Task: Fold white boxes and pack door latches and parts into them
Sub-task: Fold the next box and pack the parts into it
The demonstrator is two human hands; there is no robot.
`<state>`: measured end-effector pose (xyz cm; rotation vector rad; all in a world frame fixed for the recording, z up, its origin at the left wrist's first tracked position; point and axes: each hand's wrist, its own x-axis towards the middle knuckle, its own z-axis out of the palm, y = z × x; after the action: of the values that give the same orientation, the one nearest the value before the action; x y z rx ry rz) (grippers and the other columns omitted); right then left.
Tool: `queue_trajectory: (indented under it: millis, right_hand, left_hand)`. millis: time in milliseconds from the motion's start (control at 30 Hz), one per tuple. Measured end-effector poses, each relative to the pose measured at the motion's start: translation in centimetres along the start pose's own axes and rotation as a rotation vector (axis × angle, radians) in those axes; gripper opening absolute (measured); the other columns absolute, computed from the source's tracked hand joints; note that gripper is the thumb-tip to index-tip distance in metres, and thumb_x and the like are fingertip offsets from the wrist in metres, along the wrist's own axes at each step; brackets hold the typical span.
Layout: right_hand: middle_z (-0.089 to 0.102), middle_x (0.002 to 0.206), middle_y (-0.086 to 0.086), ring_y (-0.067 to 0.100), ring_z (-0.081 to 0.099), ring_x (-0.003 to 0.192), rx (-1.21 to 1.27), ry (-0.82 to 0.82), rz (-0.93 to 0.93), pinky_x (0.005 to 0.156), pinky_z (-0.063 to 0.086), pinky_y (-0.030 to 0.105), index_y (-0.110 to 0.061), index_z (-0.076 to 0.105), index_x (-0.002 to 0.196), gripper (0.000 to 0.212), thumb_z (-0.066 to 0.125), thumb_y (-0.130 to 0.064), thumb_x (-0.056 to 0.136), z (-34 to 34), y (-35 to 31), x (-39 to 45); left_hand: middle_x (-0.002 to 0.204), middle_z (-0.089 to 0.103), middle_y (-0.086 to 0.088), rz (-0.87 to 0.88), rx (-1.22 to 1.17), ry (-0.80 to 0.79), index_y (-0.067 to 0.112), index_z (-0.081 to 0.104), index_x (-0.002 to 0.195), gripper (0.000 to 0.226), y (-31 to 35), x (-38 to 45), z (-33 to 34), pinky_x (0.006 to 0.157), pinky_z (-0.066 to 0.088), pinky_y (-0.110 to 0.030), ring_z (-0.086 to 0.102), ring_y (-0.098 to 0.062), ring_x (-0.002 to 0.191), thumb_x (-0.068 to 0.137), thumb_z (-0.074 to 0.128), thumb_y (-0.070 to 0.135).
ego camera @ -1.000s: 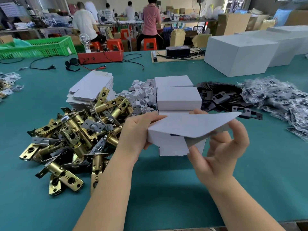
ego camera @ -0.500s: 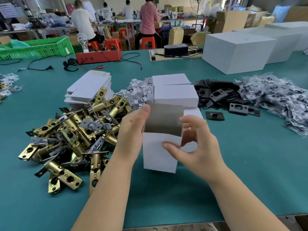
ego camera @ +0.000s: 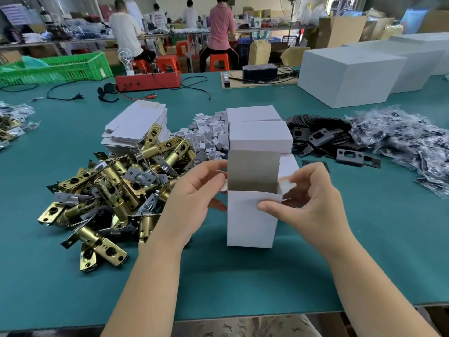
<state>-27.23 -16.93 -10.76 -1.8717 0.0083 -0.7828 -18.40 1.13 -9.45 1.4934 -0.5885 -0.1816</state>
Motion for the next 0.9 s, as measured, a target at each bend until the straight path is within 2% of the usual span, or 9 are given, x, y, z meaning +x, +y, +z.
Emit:
queue_trajectory:
  millis: [67,167,300,433,500,567,633,767,900]
  right_hand:
    - [0.062,0.077,-0.029,-0.006,0.061,0.064,0.015,0.009,0.053,0.058,0.045,0.006,-0.043,0.046,0.077,0.049,0.080,-0.056,0.046,0.1,0.2,-0.5]
    - [0.060,0.068,-0.028,-0.005,0.058,0.061,-0.001,0.008,0.023,0.057,0.040,0.004,-0.034,0.045,0.076,0.042,0.079,-0.052,0.059,0.6,0.5,-1.0]
    - [0.058,0.071,-0.028,-0.003,0.056,0.063,-0.028,0.008,-0.040,0.060,0.041,0.005,-0.033,0.047,0.080,0.034,0.077,-0.042,0.068,1.0,0.8,-1.2]
    - [0.049,0.077,-0.024,-0.004,0.048,0.065,-0.050,-0.015,-0.174,0.062,0.038,0.006,-0.034,0.039,0.085,0.033,0.068,-0.041,0.072,1.2,0.7,-1.6]
    - [0.045,0.074,-0.021,-0.003,0.045,0.064,-0.049,-0.025,-0.211,0.061,0.035,0.006,-0.036,0.035,0.090,0.032,0.064,-0.036,0.075,1.3,0.7,-1.7]
    - [0.045,0.069,-0.014,0.003,0.044,0.061,-0.026,-0.038,-0.216,0.058,0.038,0.014,-0.037,0.040,0.104,0.034,0.061,-0.034,0.077,1.3,0.8,-1.7]
    - [0.047,0.068,-0.012,0.007,0.044,0.061,-0.036,-0.068,-0.232,0.058,0.042,0.021,-0.037,0.045,0.121,0.043,0.059,-0.033,0.080,1.2,0.9,-1.6]
    - [0.058,0.077,-0.002,0.011,0.052,0.067,-0.050,-0.096,-0.218,0.062,0.044,0.020,-0.036,0.039,0.135,0.057,0.057,-0.035,0.081,1.1,0.7,-1.7]
    - [0.066,0.094,-0.008,0.005,0.062,0.081,0.004,-0.064,-0.246,0.072,0.049,0.015,-0.027,0.046,0.126,0.050,0.061,-0.033,0.078,1.1,0.6,-1.9]
  left_hand:
    - [0.096,0.072,0.008,0.061,0.018,0.035,0.037,0.062,0.115,0.031,-0.5,-0.6,0.5,0.060,0.054,-0.022,0.066,-0.008,0.088,0.091,0.049,0.021]
    - [0.085,0.064,0.005,0.190,0.113,0.133,0.046,0.053,0.103,0.027,-0.9,-1.0,1.5,0.058,0.048,-0.023,0.060,-0.012,0.074,0.094,0.045,0.022]
    - [0.077,0.053,0.001,0.362,0.282,0.171,0.031,0.058,0.093,0.022,-1.1,-1.5,2.3,0.058,0.038,-0.012,0.043,-0.016,0.061,0.092,0.041,0.017]
    - [0.082,0.062,0.015,0.362,0.194,0.160,0.032,0.063,0.098,0.031,-1.1,-1.9,2.4,0.064,0.039,-0.009,0.051,-0.001,0.070,0.084,0.039,0.021]
    - [0.080,0.062,0.005,0.335,0.135,0.113,0.033,0.066,0.103,0.036,-1.1,-2.0,2.3,0.066,0.044,-0.022,0.054,-0.010,0.072,0.082,0.038,0.023]
    - [0.089,0.061,-0.018,0.270,0.071,0.047,0.040,0.065,0.114,0.045,-1.0,-2.0,2.2,0.075,0.048,-0.046,0.056,-0.035,0.084,0.082,0.038,0.026]
    - [0.096,0.059,-0.013,0.236,0.056,0.004,0.045,0.060,0.126,0.051,-1.0,-2.0,2.0,0.086,0.047,-0.056,0.054,-0.030,0.092,0.084,0.036,0.026]
    - [0.109,0.061,0.015,0.370,0.243,-0.001,0.028,0.046,0.135,0.052,-1.1,-2.2,2.0,0.090,0.046,-0.017,0.059,-0.001,0.100,0.083,0.042,0.027]
    - [0.092,0.069,-0.002,0.555,0.395,0.088,0.012,0.059,0.117,0.042,-1.1,-2.4,2.0,0.066,0.052,-0.022,0.064,-0.013,0.078,0.078,0.049,0.024]
